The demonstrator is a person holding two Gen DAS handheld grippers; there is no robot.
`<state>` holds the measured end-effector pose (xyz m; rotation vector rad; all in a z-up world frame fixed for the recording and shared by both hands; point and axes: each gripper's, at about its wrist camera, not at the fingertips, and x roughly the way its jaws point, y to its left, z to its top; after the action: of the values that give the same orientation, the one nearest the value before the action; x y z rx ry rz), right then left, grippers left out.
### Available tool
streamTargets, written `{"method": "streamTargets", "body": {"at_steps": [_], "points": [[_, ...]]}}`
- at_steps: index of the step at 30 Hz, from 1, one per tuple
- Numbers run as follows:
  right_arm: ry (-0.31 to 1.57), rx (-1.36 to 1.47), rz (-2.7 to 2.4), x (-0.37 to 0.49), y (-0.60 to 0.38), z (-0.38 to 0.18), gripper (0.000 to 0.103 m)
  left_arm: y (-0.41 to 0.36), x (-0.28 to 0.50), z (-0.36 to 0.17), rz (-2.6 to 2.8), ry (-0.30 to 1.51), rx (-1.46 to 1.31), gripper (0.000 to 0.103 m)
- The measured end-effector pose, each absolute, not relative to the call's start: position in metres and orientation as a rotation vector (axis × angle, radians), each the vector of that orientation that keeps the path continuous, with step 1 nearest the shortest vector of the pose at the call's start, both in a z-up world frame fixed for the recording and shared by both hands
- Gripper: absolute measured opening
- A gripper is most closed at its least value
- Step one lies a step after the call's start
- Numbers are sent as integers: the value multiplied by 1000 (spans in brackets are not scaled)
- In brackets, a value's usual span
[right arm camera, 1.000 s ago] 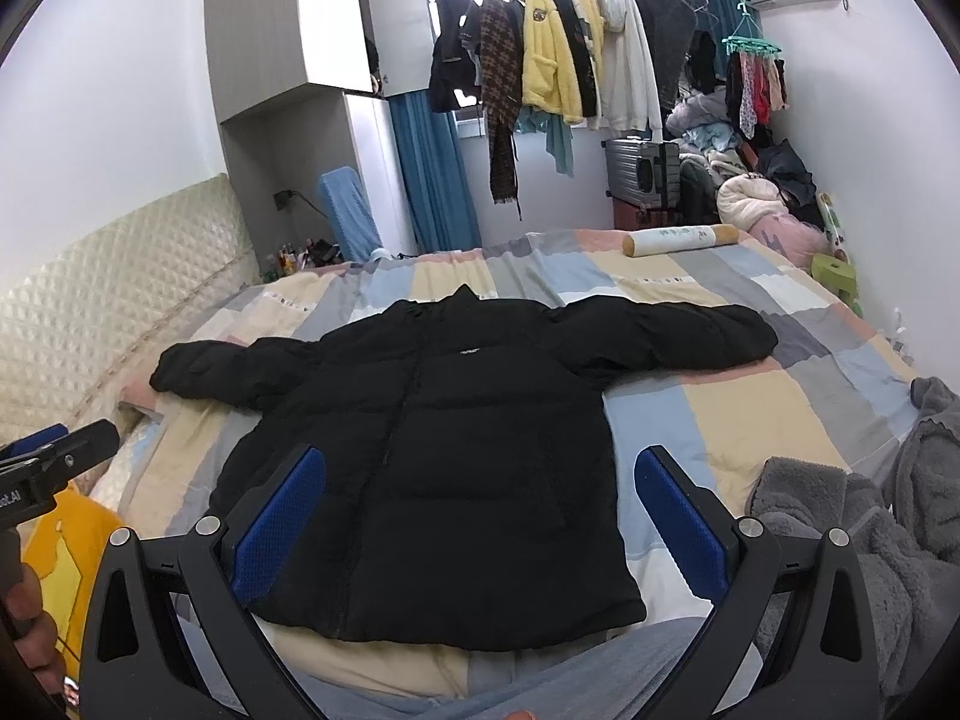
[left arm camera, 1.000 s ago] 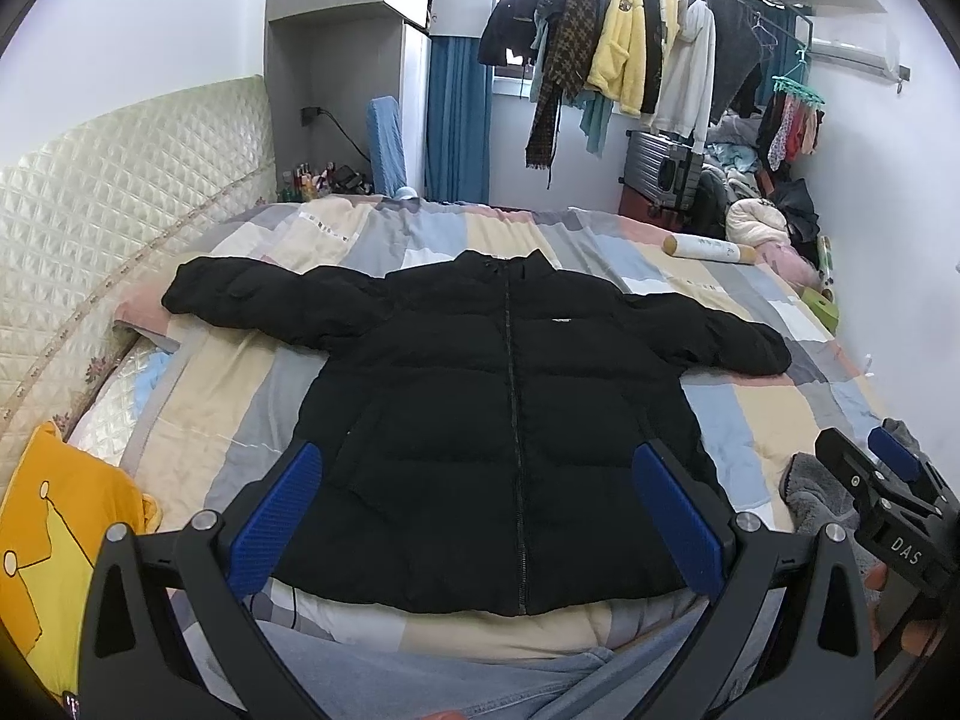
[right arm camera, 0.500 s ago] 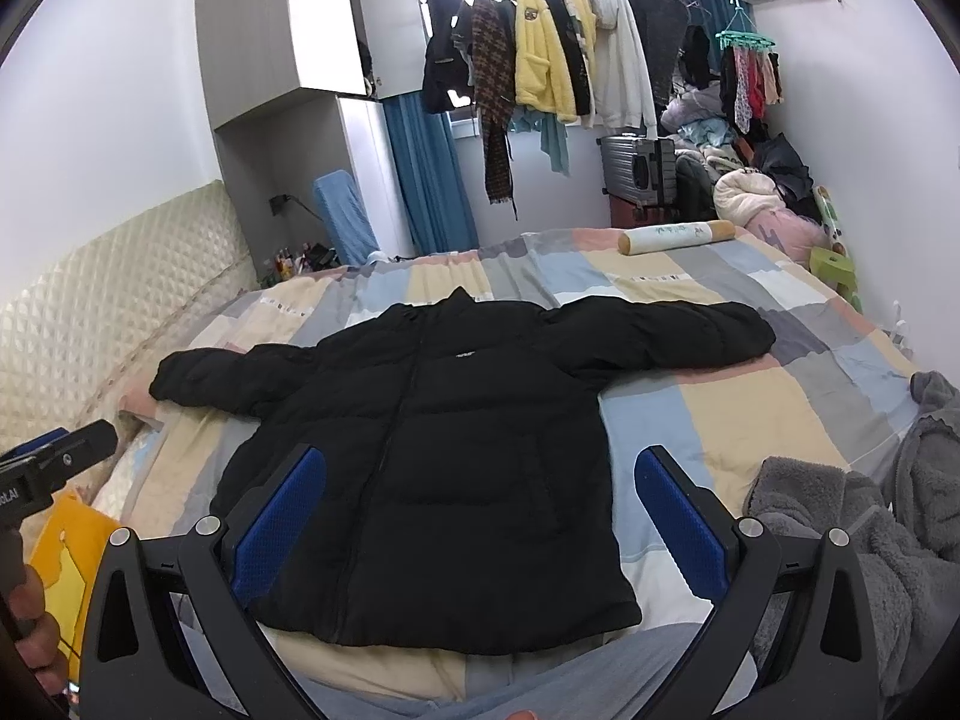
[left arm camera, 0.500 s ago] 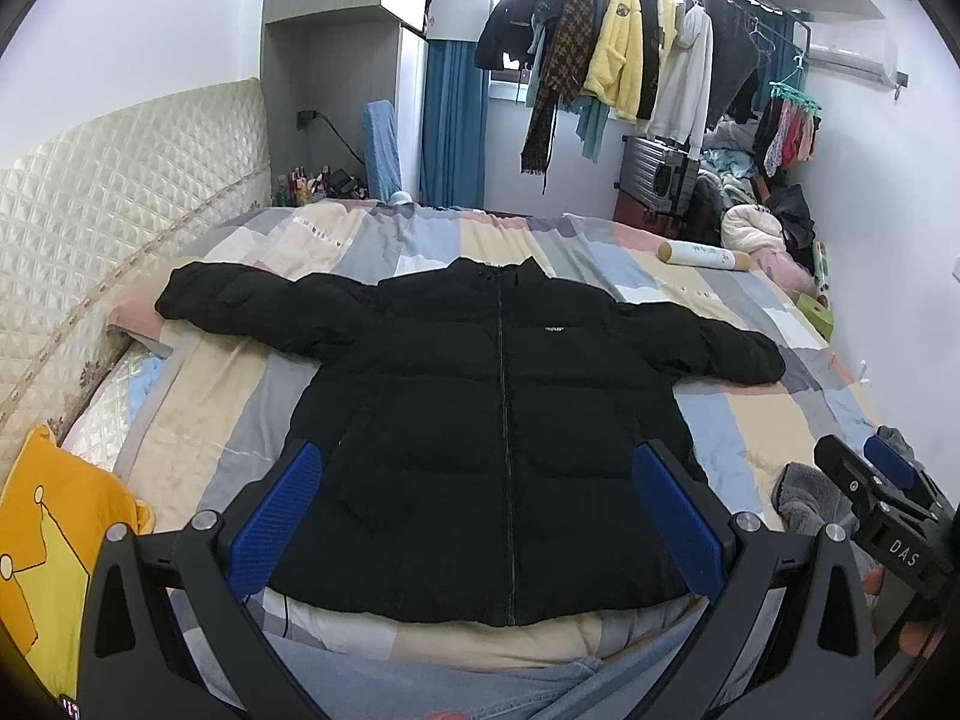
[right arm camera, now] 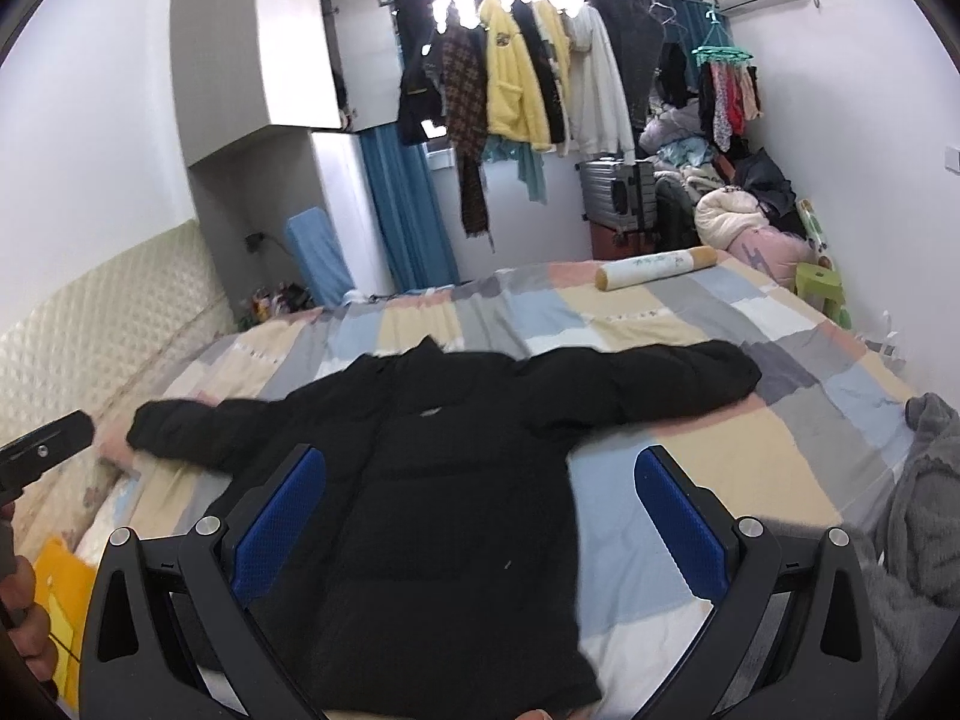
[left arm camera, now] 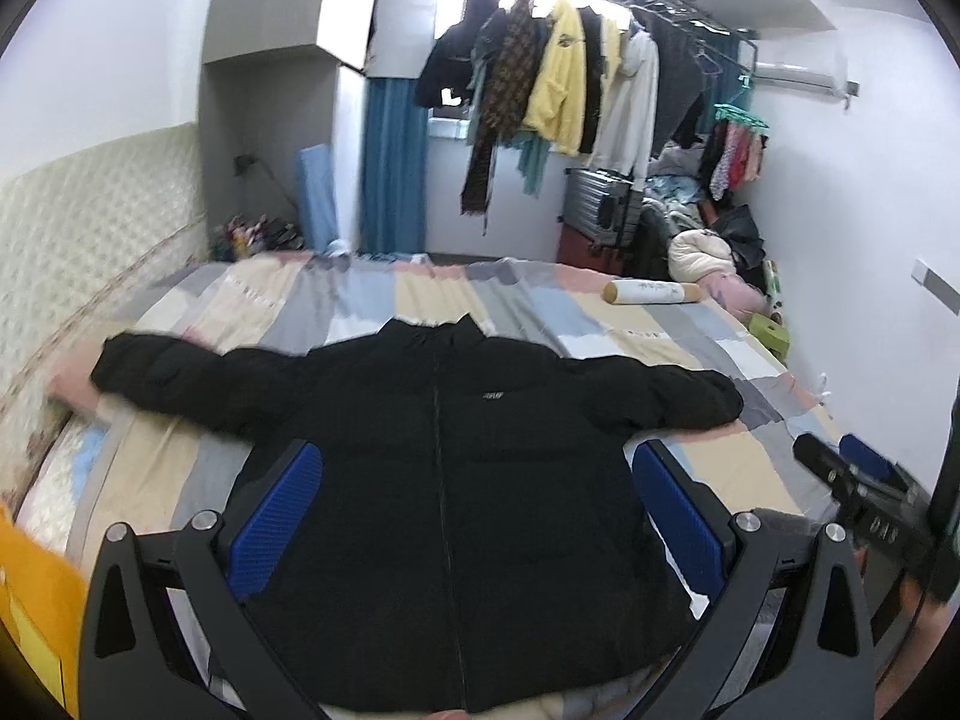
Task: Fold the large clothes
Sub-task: 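Lower the right gripper onto the jacket sleeve cuff and close it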
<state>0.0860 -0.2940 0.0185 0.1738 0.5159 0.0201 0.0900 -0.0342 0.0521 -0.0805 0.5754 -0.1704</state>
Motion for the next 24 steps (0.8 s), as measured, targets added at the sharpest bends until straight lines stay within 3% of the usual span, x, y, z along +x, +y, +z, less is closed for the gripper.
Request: {"method": "streamTargets", "body": {"at_steps": [16,24], "points": [[475,217,-94,211,-393,-31,103,-3,157,-50,-172,612,-137,103],[563,428,-120,308,-498,-113,103,10,181,-83,-145,607,-143,103]]}}
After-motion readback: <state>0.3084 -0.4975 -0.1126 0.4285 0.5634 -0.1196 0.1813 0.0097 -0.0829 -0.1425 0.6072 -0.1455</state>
